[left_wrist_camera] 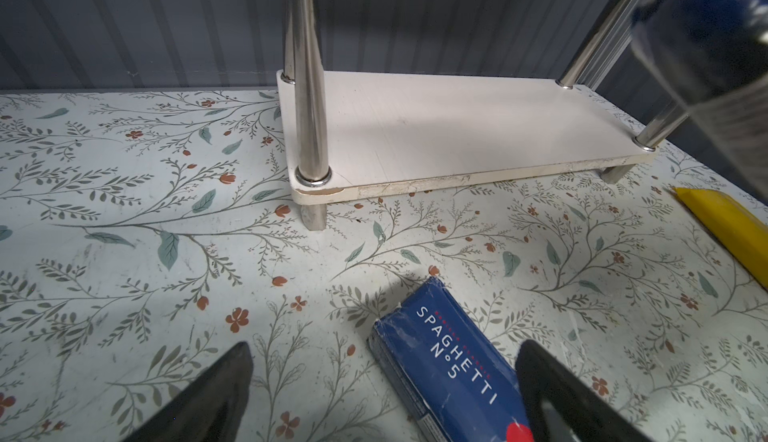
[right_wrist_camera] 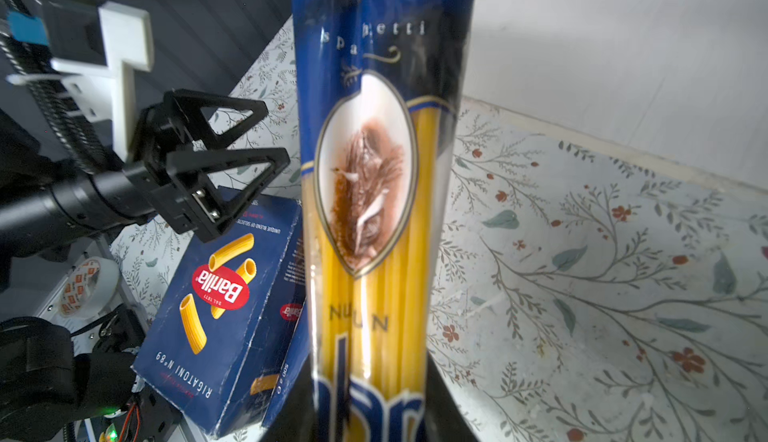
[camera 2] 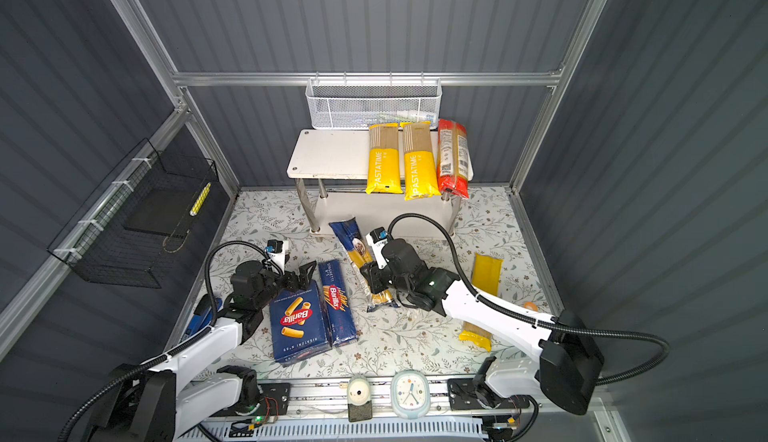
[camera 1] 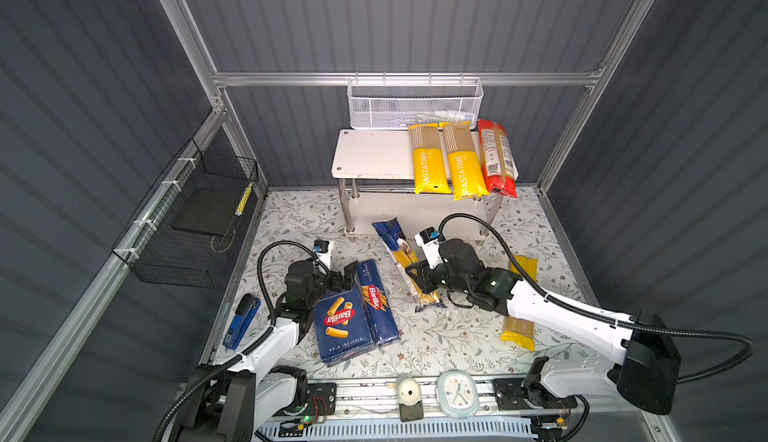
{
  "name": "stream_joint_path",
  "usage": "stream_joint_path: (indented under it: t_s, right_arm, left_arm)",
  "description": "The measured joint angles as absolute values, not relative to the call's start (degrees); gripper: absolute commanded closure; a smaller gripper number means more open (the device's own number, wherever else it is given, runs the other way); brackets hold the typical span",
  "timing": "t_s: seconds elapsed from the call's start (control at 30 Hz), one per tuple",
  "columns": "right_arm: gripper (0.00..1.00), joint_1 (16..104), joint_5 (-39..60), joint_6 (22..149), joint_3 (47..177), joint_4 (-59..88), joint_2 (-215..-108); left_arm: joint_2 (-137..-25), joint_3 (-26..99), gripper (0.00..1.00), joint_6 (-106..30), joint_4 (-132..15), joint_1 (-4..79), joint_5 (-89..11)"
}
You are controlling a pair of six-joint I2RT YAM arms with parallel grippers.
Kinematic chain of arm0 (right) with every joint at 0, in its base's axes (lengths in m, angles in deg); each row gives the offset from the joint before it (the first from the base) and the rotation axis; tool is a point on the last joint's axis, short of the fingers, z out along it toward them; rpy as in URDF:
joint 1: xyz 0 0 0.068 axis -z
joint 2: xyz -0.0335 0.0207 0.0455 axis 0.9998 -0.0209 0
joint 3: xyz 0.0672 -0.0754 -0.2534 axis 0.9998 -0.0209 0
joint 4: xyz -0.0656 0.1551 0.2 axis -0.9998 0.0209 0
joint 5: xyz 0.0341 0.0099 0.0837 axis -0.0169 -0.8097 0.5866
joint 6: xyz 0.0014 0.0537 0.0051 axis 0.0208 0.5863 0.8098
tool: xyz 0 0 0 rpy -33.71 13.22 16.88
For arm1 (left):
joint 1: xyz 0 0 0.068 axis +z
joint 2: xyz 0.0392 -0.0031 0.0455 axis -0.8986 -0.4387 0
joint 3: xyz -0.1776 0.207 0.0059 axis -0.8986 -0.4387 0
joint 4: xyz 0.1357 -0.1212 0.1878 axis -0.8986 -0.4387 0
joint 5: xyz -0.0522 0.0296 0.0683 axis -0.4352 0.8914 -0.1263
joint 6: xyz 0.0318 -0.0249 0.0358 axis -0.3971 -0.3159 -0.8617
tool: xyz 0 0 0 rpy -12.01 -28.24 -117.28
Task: Place and organize the pasta boxes and bags onto the shelf
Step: 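Lift the Ankara bag upright with the right gripper, then carry the upright Ankara bag toward the upper shelf with the right gripper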
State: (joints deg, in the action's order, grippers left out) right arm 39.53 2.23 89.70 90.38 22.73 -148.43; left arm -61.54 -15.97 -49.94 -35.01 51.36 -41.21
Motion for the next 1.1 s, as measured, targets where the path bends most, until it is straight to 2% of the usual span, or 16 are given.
stream_joint_path:
  t_s: [0.43, 0.77, 1.1]
  right_arm:
    - [0.82, 38.08, 2.27, 86.64, 103.45, 27.52, -149.11]
    - [0.82, 37.73, 1.77, 85.37, 115.41, 31.41, -155.67]
    - [0.82, 37.76, -2.99, 83.47, 128.61, 35.95, -162.60]
  left_arm:
    - [-61.54, -15.97, 0.00, -49.92, -35.01, 51.36, -41.21]
    - [-61.54, -15.97, 0.00, -49.94, -35.01, 51.36, -41.21]
    - [-61.54, -15.97, 0.00, -49.94, -35.01, 51.36, -41.21]
